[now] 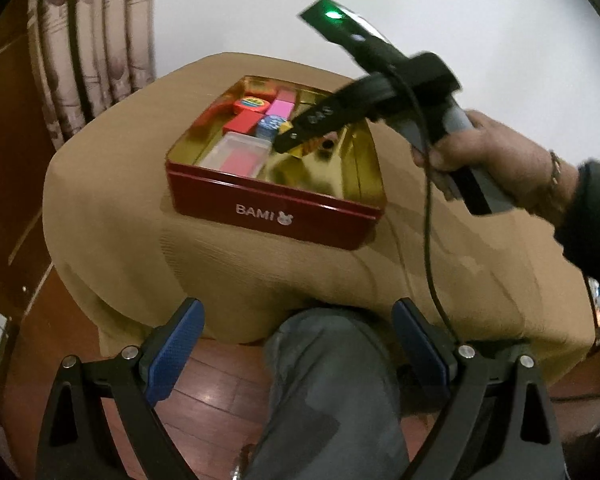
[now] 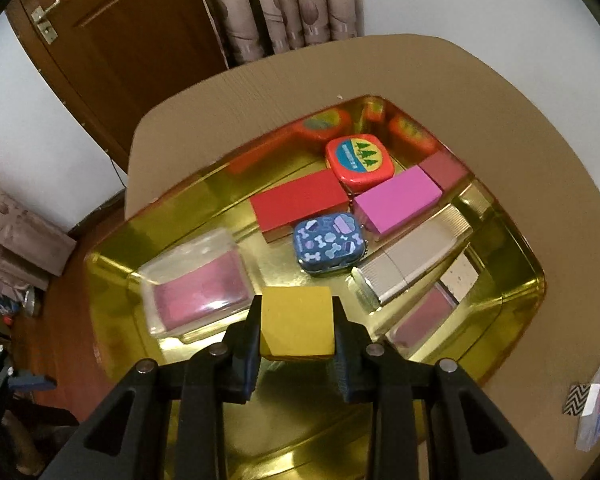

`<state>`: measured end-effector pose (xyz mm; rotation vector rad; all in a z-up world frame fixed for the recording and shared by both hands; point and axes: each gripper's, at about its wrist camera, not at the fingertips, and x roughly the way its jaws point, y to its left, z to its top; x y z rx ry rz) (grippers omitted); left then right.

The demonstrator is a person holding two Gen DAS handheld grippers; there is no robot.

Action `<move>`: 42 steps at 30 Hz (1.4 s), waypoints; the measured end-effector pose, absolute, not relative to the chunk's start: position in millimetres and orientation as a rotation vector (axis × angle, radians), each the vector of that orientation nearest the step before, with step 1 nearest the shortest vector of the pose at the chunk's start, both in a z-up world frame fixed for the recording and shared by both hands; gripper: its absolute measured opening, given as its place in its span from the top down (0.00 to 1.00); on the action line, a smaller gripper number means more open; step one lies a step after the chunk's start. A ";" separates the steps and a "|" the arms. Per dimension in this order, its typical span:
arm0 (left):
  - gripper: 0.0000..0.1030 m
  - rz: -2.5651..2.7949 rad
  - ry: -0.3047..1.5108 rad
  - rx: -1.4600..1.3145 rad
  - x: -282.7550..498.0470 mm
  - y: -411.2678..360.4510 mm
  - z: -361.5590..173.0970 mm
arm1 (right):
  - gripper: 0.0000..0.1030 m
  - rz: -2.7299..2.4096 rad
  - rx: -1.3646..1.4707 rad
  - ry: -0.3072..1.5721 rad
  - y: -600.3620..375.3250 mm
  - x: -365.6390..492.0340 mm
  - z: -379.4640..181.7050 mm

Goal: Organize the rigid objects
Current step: 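Carry the yellow cube into the gold tin and release it, then move the left gripper to the white cube and grasp it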

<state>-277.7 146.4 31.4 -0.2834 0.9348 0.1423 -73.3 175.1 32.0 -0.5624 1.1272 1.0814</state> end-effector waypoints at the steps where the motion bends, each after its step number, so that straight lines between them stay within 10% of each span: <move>1: 0.10 0.139 0.936 -0.278 -277.4 144.9 31.1 | 0.71 1.078 -0.569 1.131 176.4 -72.6 29.2; 26: 0.10 0.158 0.959 -0.161 -277.4 120.3 20.9 | 0.47 0.885 -0.190 0.829 45.9 -62.6 94.9; 42: 0.10 0.123 0.988 -0.036 -246.3 59.1 32.5 | 0.46 0.226 -0.198 0.897 -217.3 -20.4 2.2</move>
